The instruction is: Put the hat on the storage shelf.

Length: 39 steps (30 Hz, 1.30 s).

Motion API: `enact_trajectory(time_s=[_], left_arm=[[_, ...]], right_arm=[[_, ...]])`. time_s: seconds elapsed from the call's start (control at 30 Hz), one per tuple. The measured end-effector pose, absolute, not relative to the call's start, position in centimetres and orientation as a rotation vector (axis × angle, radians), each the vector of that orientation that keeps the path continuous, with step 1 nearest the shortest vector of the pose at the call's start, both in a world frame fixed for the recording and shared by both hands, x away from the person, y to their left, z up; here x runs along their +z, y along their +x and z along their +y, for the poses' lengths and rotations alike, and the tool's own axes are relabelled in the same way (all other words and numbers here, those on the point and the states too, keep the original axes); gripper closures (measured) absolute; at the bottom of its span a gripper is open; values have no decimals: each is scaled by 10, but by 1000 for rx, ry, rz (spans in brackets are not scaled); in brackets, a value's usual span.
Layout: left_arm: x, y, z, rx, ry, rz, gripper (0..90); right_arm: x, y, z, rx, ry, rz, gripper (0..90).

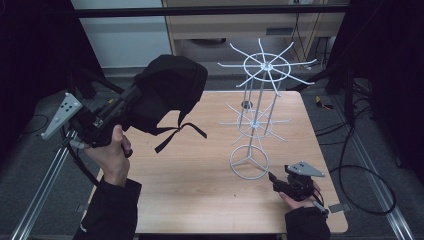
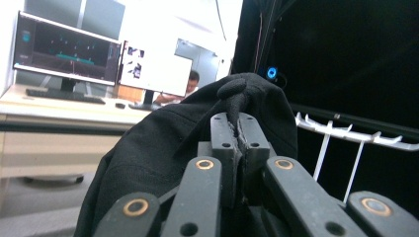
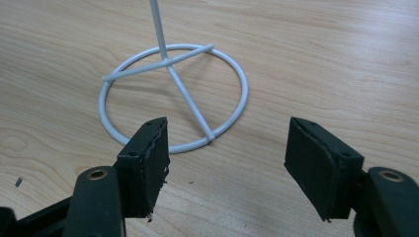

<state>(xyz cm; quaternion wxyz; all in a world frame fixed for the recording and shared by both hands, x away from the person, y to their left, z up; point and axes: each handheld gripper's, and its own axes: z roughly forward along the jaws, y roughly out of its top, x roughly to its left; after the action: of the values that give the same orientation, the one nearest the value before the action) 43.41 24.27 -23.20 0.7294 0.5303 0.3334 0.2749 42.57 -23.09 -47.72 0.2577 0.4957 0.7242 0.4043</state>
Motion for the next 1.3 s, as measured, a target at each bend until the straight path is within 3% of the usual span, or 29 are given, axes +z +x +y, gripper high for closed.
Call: enact_trajectory(time_s=[0.6, 0.97, 1.3], left_arm=[[-208, 439, 210, 571, 1120, 663, 875], [-219, 452, 185, 520, 1180, 662, 874], [-240, 455, 188, 492, 1228, 690, 853]], right_arm=[[-478, 426, -230, 1098, 1339, 1967, 334], [-478, 426, -230, 1100, 1333, 1970, 334], [-478, 426, -230, 1095, 1332, 1978, 333]])
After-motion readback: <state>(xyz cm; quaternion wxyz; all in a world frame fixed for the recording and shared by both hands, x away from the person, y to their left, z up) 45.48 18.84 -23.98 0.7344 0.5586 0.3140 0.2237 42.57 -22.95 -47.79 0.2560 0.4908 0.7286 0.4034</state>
